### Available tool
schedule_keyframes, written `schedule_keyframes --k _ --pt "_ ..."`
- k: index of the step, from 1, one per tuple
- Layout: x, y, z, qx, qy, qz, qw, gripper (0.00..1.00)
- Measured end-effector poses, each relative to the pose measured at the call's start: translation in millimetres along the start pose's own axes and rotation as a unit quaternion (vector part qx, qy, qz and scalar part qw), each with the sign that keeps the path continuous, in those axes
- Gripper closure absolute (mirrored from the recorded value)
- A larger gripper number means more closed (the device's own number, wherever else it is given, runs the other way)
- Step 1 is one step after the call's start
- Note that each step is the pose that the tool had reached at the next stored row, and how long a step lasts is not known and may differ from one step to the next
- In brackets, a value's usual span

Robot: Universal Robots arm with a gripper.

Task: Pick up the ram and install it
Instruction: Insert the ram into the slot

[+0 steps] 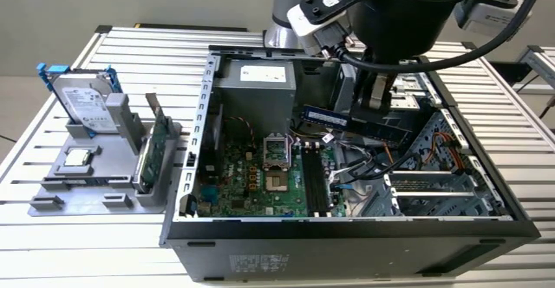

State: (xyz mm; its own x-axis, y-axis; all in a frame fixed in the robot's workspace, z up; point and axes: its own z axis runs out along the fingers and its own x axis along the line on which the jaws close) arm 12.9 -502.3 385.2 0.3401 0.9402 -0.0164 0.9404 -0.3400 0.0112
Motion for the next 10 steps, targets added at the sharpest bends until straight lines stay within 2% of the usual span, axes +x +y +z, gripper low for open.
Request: schedule_keyframes --k 5,10 --pt "0.1 0.0 0.2 0.0005 -0.0003 0.027 0.9996 1.00" --pt "0.1 0.0 0.5 0.0009 -0.0006 0.054 0.9985 1.00"
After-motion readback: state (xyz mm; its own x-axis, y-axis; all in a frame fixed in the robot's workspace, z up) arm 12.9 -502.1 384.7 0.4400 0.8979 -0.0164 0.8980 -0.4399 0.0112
